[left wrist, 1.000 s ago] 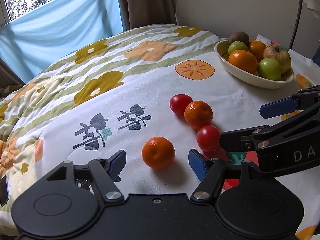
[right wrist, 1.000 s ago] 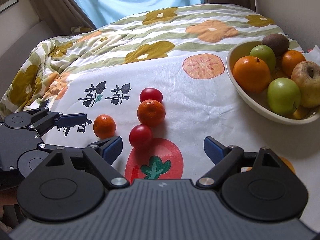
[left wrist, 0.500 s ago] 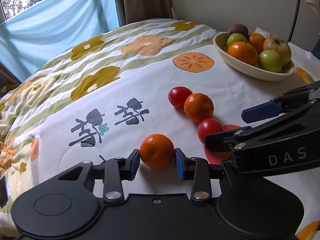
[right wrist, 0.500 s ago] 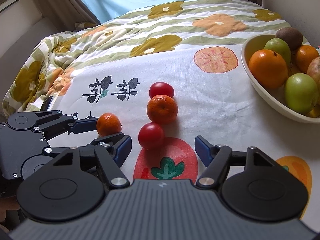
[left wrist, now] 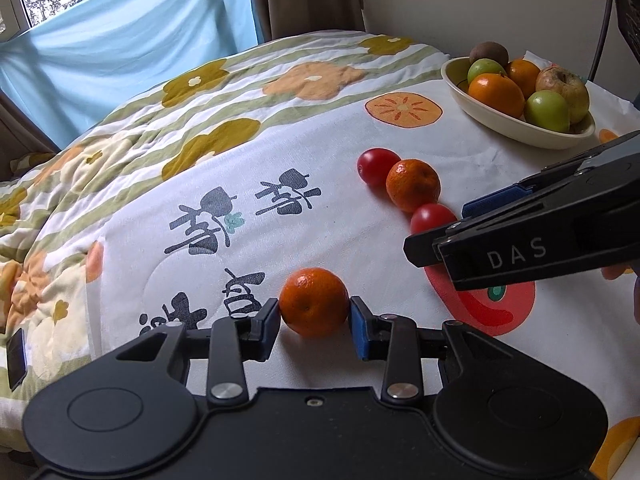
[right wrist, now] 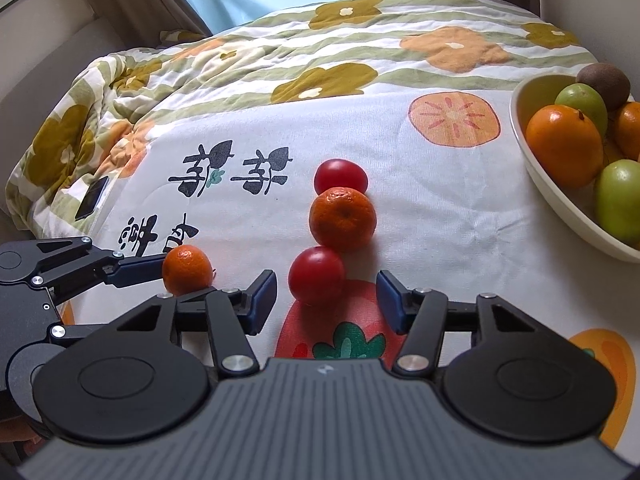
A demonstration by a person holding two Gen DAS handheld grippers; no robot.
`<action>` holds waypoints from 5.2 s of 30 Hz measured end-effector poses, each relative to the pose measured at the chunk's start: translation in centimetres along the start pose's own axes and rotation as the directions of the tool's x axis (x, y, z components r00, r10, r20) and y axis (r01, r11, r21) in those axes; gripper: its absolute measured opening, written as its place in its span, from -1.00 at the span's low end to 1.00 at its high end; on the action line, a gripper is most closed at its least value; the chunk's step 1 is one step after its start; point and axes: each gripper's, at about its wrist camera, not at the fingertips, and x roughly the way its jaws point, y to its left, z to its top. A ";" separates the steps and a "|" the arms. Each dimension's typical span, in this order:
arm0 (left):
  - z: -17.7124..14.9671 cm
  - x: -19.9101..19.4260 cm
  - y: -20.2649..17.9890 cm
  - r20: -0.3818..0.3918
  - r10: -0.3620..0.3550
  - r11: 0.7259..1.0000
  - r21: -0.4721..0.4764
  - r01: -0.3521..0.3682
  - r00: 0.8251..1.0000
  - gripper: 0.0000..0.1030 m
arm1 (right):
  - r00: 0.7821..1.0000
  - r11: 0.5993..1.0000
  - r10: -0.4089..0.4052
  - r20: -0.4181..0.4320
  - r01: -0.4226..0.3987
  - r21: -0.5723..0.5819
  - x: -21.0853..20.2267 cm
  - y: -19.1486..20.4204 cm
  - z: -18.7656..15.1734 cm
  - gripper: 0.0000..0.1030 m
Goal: Organize fruits
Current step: 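Grasp a red cherry tomato with the right tool while the left tool holds the mandarin, then carry the mandarin and tomato over the bowl while the left tool opens to drop the mandarin, then open the right tool to drop the tomato into the bowl, then grasp the last red tomato with the left tool while the right tool grasps the last mandarin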
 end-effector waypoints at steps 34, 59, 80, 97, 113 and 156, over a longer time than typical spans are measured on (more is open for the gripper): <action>4.8 -7.5 -4.8 0.049 0.037 0.981 -0.190 -0.027 0.998 -0.22 | 0.996 0.996 0.028 0.088 -0.021 -0.083 -10.0 -4.4 1.0 -0.11; 16.2 -3.7 -17.2 0.110 -0.003 0.986 -0.164 0.021 0.994 -0.22 | 0.991 0.995 0.002 0.135 0.012 -0.103 -13.1 -20.1 6.5 -0.11; 21.3 5.4 -21.8 0.027 0.020 0.996 -0.091 -0.018 0.999 -0.21 | 0.993 0.993 -0.001 0.118 0.015 -0.118 -9.3 -27.8 9.8 -0.12; 19.3 1.5 -19.1 0.048 0.104 0.978 -0.187 -0.093 0.993 0.90 | 0.992 0.988 0.050 0.112 -0.033 -0.148 -8.6 -26.6 10.8 -0.12; 15.6 -0.8 -16.6 0.012 0.168 0.943 -0.295 -0.157 0.986 0.90 | 0.991 0.963 0.132 0.035 -0.119 -0.240 -5.4 -21.7 9.4 -0.12; 10.4 -10.4 -6.4 0.081 0.274 0.920 -0.311 -0.237 0.958 0.91 | 0.985 0.974 0.072 0.155 -0.036 -0.222 -12.7 -11.0 5.4 1.00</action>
